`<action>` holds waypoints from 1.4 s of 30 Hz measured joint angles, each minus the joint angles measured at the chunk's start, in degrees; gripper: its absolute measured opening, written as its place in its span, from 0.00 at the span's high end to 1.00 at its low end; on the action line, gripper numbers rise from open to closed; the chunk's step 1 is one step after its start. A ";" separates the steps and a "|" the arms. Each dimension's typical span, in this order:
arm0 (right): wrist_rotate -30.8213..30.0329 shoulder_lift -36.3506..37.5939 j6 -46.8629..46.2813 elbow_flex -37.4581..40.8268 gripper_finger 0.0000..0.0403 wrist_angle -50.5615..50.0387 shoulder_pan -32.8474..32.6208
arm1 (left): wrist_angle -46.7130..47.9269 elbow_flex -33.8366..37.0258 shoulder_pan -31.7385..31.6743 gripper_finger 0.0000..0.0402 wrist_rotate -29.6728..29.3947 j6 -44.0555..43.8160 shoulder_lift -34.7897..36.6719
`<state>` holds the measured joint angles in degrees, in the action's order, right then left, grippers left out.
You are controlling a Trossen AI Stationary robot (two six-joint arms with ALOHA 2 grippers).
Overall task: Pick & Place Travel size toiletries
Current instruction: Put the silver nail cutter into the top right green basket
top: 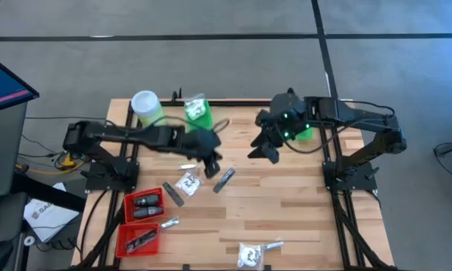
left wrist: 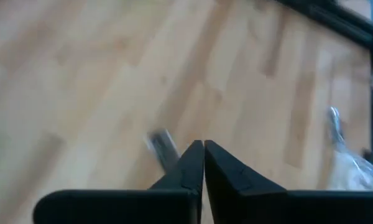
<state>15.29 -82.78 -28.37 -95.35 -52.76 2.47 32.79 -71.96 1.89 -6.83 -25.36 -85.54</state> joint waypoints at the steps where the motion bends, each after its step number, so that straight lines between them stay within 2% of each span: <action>1: -2.11 -0.14 -1.54 0.00 0.35 0.48 -1.31 | -0.66 1.35 1.59 0.99 -0.16 -1.39 0.27; 6: -10.40 -0.89 -7.03 0.01 0.35 3.60 -8.54 | -6.26 6.25 9.57 1.00 -0.49 -8.30 1.40; 9: -12.68 -1.76 -9.23 -0.03 0.35 6.14 -12.94 | -7.48 8.09 13.82 1.00 -0.91 -11.56 2.02; 15: -12.37 -4.75 -15.04 -0.04 0.35 15.47 -19.43 | -8.46 8.82 20.18 1.00 -3.77 -16.02 1.90; 21: -12.04 -9.05 -19.48 -0.02 0.35 23.19 -21.68 | -8.11 8.82 23.47 1.00 -7.41 -19.93 1.88; 30: -6.24 -14.05 -22.42 0.04 0.37 19.12 -21.32 | -4.15 12.99 24.44 1.00 -7.80 -26.54 1.88; 35: -6.25 -14.70 -18.73 -0.04 0.46 13.68 -22.51 | -4.09 15.88 24.45 1.00 -6.14 -29.07 1.82; 42: -9.10 -14.93 -13.18 0.00 0.70 7.03 -25.80 | -4.48 16.58 24.44 1.00 -5.62 -29.62 1.82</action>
<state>6.19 -97.71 -41.54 -95.35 -45.73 -23.32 28.31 -55.37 26.33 -12.45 -54.98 -83.72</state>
